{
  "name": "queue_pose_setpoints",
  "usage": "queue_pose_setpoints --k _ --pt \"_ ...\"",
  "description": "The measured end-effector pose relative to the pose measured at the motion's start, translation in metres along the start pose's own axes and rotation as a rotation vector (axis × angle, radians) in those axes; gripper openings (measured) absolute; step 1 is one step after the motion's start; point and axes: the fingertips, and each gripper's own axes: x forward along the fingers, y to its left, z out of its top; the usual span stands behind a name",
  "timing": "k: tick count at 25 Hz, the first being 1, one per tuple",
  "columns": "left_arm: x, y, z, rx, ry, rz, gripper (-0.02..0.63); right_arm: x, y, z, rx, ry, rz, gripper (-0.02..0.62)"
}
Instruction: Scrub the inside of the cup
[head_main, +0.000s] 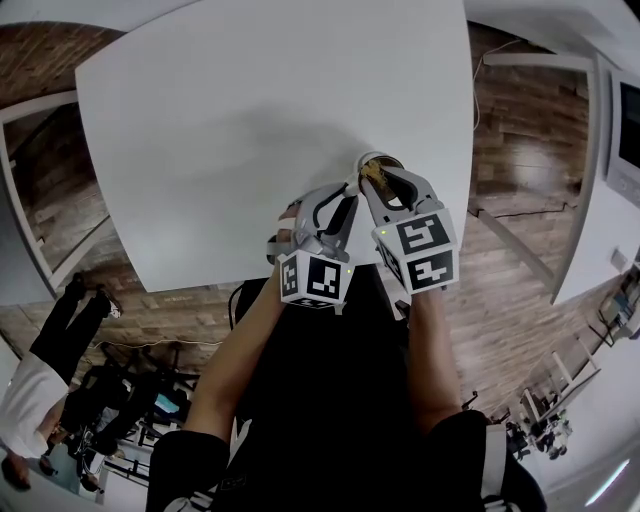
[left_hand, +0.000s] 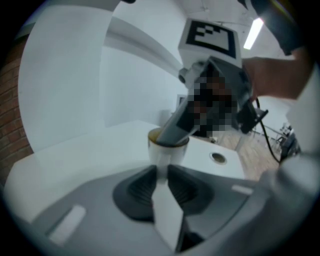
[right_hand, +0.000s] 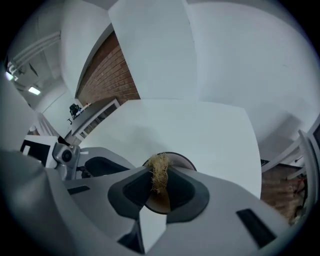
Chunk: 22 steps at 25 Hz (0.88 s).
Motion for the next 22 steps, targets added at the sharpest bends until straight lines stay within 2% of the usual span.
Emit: queue_pose_setpoints --k 4,8,10,12,19,22 --pt "0.000 0.001 0.001 0.013 -0.002 0.005 0.069 0.005 -0.001 0.002 -0.075 0.022 -0.030 0.063" --pt "0.000 0.002 0.002 0.017 -0.001 0.000 0.067 -0.018 -0.005 0.024 -0.155 -0.134 -0.101 0.063" --pt "0.000 0.004 0.001 0.018 -0.001 -0.001 0.064 -0.025 -0.006 0.030 -0.167 -0.181 -0.127 0.061" --pt "0.000 0.005 0.001 0.020 -0.001 0.002 0.064 -0.021 -0.005 0.025 -0.186 -0.155 -0.133 0.061" --pt "0.000 0.004 0.002 0.027 -0.003 0.006 0.064 0.008 -0.007 0.007 -0.208 0.069 -0.117 0.061" --pt "0.002 0.004 0.002 0.025 -0.004 0.008 0.064 0.013 -0.006 0.006 -0.210 0.076 -0.098 0.061"
